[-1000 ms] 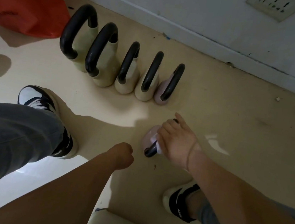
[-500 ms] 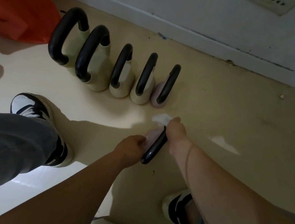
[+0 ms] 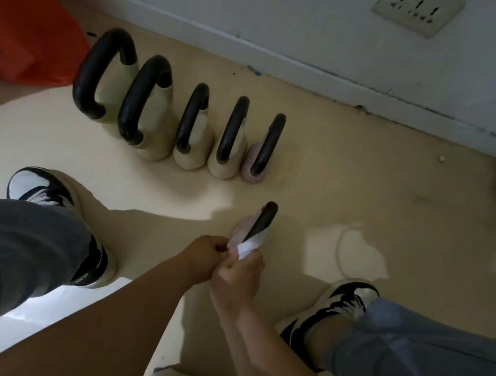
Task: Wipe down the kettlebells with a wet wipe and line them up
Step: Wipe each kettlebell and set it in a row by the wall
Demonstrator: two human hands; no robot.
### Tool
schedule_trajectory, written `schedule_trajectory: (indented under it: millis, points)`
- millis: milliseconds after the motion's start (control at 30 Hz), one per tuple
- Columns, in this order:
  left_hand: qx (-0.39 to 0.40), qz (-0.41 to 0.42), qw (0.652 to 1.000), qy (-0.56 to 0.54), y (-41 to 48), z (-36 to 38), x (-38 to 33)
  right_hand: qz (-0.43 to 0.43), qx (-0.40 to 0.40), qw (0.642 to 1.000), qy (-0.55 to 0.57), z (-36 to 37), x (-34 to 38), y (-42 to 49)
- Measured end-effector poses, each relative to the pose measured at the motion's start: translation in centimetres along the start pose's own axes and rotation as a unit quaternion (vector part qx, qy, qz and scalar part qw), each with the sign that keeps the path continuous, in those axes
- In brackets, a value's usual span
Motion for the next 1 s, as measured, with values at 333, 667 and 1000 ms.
schedule_trajectory:
  millis: [333, 667, 1000]
  points:
    - [-0.073, -0.045, 0.993, 0.086, -1.1, -1.2, 1.4, -0.137, 0.118, 0.922, -0.343, -2.2, -3.7, -1.3]
    - [-0.016, -0.105, 0.993, -0.048, -5.6, -0.2, -2.0, -0.057, 0.383, 0.901, -0.197, -5.3, 1.7, -2.1]
    - [0.008, -0.061, 0.990, -0.130, -5.6, -0.8, -3.8, 0.143, 0.195, 0.966, 0.097, -8.8, -0.6, 1.4]
Point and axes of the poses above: each hand's wrist, its own y-axis towards the middle knuckle, its own z-axis out of the palm, x = y × z, the point moved 3 cm from there along y, towards the middle knuckle, and after that the axes turned 13 degrees about -y, right-handed, at the moved point
